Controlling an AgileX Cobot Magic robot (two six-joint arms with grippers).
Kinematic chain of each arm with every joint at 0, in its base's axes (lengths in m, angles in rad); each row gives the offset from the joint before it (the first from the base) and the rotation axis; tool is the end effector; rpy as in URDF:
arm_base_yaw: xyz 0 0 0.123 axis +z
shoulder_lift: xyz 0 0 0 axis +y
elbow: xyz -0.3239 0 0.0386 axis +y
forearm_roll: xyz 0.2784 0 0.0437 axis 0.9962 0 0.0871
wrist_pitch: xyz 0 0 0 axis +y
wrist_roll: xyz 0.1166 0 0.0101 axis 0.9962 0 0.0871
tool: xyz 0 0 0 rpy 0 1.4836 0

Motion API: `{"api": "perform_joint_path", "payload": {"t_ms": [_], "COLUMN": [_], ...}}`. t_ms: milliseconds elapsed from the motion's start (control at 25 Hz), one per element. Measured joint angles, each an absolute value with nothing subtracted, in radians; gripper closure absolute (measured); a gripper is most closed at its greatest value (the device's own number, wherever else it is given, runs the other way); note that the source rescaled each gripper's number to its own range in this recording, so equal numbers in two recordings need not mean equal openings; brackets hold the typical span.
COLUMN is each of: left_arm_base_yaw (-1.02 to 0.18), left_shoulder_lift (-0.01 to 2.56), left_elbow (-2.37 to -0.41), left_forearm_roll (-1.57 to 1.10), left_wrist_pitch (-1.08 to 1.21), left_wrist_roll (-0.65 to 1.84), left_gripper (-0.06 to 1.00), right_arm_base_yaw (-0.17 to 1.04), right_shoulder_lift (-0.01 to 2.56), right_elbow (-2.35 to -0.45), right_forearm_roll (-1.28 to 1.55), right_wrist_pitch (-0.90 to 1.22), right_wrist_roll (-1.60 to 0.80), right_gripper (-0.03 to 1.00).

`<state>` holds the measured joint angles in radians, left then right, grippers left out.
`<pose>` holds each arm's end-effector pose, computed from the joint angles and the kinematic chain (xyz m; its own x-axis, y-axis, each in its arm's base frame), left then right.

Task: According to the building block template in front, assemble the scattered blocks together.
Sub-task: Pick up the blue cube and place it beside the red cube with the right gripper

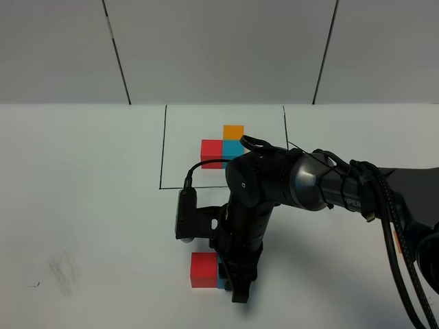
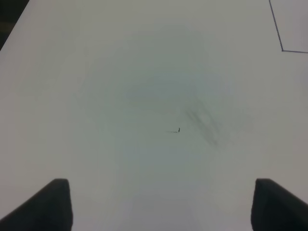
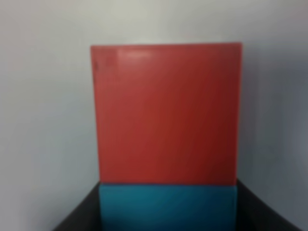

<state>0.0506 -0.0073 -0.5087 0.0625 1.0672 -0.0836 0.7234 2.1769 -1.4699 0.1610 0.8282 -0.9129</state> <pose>0.0006 0.0064 0.2823 -0.4403 -0.0757 -0.8947 -0.1231 0.9921 -0.0234 0.3440 0.3223 0.1043 -0.0346 -0.9842 -0.1738 -0.9992 0.0372 -0.0115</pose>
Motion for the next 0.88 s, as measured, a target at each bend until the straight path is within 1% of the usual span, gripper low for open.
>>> {"api": "perform_joint_path", "payload": {"t_ms": [440, 480, 520, 600, 720, 800, 880], "left_arm_base_yaw": [0.051, 0.051, 0.051, 0.051, 0.051, 0.051, 0.051], "left_shoulder_lift": [-0.007, -0.007, -0.007, -0.007, -0.007, -0.007, -0.007], "left_elbow": [-0.509, -0.509, -0.509, -0.509, -0.509, -0.509, -0.509], "left_forearm_roll": [0.062, 0.062, 0.062, 0.062, 0.062, 0.062, 0.062], "left_wrist_pitch": [1.067, 1.067, 1.067, 1.067, 1.067, 1.067, 1.067], "left_wrist_roll": [-0.084, -0.084, -0.084, -0.084, -0.084, -0.084, -0.084], "left_gripper": [-0.04, -0.04, -0.04, -0.04, -0.04, -0.04, -0.04], "right_arm_base_yaw": [0.723, 0.723, 0.723, 0.723, 0.723, 0.723, 0.725], "right_shoulder_lift": [2.182, 2.182, 2.183, 2.188, 2.188, 2.187, 2.18], "right_elbow": [-1.481, -1.481, -1.482, -1.483, -1.483, -1.484, -1.484], "right_forearm_roll": [0.15, 0.15, 0.149, 0.146, 0.143, 0.142, 0.121], "right_wrist_pitch": [0.884, 0.884, 0.886, 0.892, 0.897, 0.898, 0.898], "right_wrist_roll": [-0.895, -0.894, -0.893, -0.891, -0.887, -0.877, -0.859], "right_gripper": [0.73, 0.72, 0.69, 0.59, 0.41, 0.33, 0.29]}}
